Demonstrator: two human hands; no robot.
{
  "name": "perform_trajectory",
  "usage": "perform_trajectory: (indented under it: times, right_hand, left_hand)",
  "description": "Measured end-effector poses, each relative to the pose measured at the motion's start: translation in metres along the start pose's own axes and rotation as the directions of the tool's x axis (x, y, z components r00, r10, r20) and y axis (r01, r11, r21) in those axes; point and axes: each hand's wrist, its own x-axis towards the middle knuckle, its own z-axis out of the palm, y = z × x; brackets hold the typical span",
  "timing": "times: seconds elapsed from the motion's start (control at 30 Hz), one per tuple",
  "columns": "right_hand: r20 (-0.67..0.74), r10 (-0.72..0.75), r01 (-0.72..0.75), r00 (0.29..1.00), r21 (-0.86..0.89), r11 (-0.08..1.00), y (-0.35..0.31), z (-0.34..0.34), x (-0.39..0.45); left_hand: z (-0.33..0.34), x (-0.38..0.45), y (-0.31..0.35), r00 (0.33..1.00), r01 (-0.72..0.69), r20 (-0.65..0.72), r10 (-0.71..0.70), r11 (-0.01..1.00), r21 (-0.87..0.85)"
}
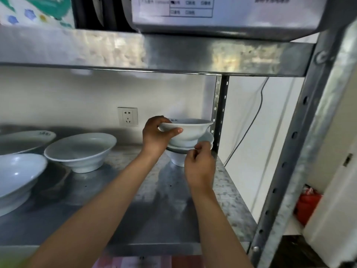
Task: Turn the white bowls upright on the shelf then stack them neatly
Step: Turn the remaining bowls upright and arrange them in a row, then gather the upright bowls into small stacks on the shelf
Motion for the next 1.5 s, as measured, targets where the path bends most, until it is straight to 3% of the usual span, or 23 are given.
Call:
perform_trajectory:
  times: [0.3, 0.43, 0.67, 0.77, 0.87, 1.0, 1.17, 1.37, 1.5]
  right_hand:
    - [-0.010, -0.030, 0.030, 1.000, 0.023, 0.999, 0.000, 0.001, 0.000]
    - [0.000, -0.063, 0.063, 0.998, 0.001, 0.998, -0.001, 0.002, 0.000]
    - [-0.019, -0.105, 0.104, 0.994, -0.022, 0.994, 0.006, 0.006, 0.001]
    - [0.029, -0.151, 0.153, 0.988, -0.068, 0.986, 0.006, 0.010, 0.001]
    - [0.119, -0.176, 0.194, 0.977, -0.155, 0.969, 0.001, 0.013, 0.000]
    - [0.206, -0.249, 0.288, 0.946, -0.187, 0.939, -0.003, 0.017, -0.006]
    - [0.303, -0.337, 0.416, 0.891, -0.249, 0.875, -0.007, 0.025, -0.018]
    - [0.427, -0.535, 0.662, 0.729, -0.242, 0.709, -0.035, 0.063, -0.034]
    - [0.469, -0.492, 0.618, 0.733, -0.157, 0.770, -0.072, 0.100, -0.054]
  left_hand:
    - [-0.003, -0.007, -0.009, 0.997, -0.051, 0.069, 0.045, 0.995, 0.089]
    - [-0.002, -0.009, -0.010, 0.980, -0.123, 0.179, 0.088, 0.973, 0.197]
    - [-0.004, -0.016, -0.026, 0.946, -0.118, 0.323, 0.006, 0.937, 0.328]
    - [-0.014, -0.022, -0.027, 0.920, -0.149, 0.390, -0.024, 0.902, 0.406]
    - [-0.031, -0.028, -0.027, 0.912, -0.237, 0.407, 0.046, 0.870, 0.432]
    - [-0.060, -0.043, -0.026, 0.914, -0.315, 0.387, 0.121, 0.813, 0.490]
    - [-0.107, -0.065, -0.017, 0.887, -0.445, 0.404, 0.224, 0.647, 0.619]
    - [-0.188, -0.081, -0.005, 0.904, -0.426, 0.341, 0.256, 0.595, 0.682]
    - [-0.244, -0.086, -0.003, 0.925, -0.380, 0.288, 0.248, 0.579, 0.721]
